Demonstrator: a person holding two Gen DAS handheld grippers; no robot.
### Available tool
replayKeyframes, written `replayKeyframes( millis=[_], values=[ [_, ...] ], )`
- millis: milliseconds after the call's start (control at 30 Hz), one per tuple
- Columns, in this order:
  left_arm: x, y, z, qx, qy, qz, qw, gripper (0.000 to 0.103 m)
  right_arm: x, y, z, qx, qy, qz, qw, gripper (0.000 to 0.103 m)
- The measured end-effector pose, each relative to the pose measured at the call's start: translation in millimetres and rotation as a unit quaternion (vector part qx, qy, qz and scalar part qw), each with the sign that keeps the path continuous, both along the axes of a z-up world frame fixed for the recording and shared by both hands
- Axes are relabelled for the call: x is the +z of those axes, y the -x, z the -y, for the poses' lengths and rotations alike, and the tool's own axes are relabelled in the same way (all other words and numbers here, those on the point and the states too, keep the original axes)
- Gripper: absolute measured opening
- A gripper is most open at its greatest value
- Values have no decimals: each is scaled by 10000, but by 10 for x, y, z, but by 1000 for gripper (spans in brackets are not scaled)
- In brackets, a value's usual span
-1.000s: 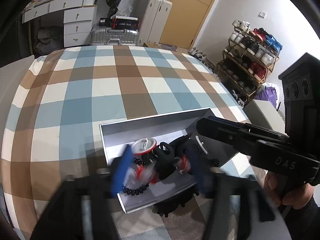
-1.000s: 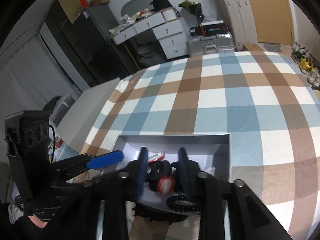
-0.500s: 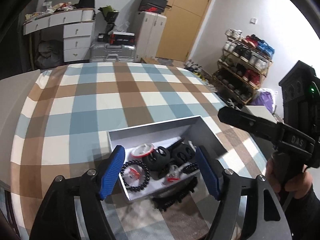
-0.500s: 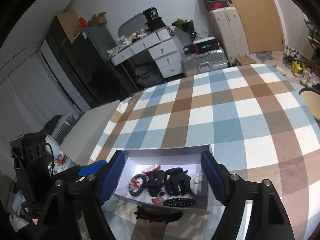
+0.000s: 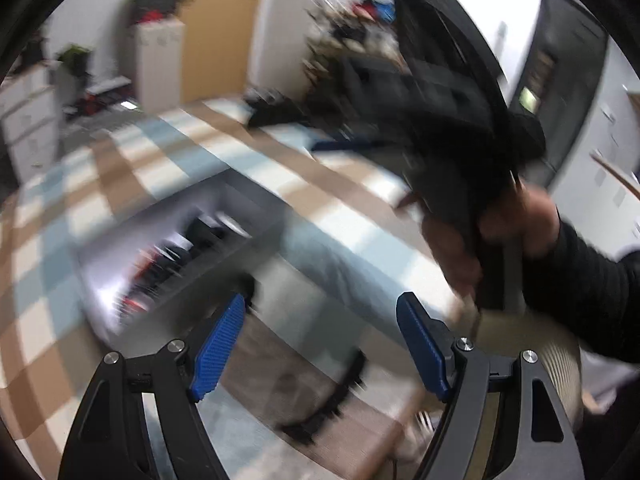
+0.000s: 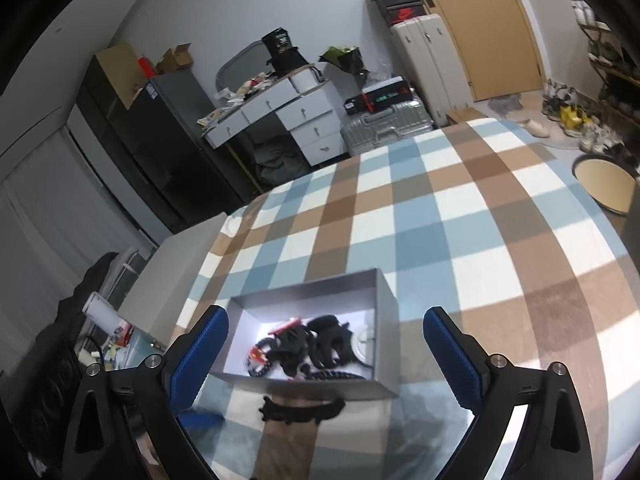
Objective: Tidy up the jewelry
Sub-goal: 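Grasp a black hair comb with the left gripper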
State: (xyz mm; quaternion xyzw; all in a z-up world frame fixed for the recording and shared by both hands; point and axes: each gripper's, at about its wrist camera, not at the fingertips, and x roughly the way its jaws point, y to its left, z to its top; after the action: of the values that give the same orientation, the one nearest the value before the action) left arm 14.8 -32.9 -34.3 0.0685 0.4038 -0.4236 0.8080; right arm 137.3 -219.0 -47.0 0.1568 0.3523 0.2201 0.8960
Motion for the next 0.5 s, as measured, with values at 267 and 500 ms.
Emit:
replayKeyframes(
  millis=[267,500],
  values=[
    [-350,-57,150,-372,-563,-483,9965,74,-27,64,37,-44,96,-24,9999,102],
    [-504,-25,233,-525,-825,-577,9935,74,-24,115,-44,105,288,52,9995,102]
  ],
)
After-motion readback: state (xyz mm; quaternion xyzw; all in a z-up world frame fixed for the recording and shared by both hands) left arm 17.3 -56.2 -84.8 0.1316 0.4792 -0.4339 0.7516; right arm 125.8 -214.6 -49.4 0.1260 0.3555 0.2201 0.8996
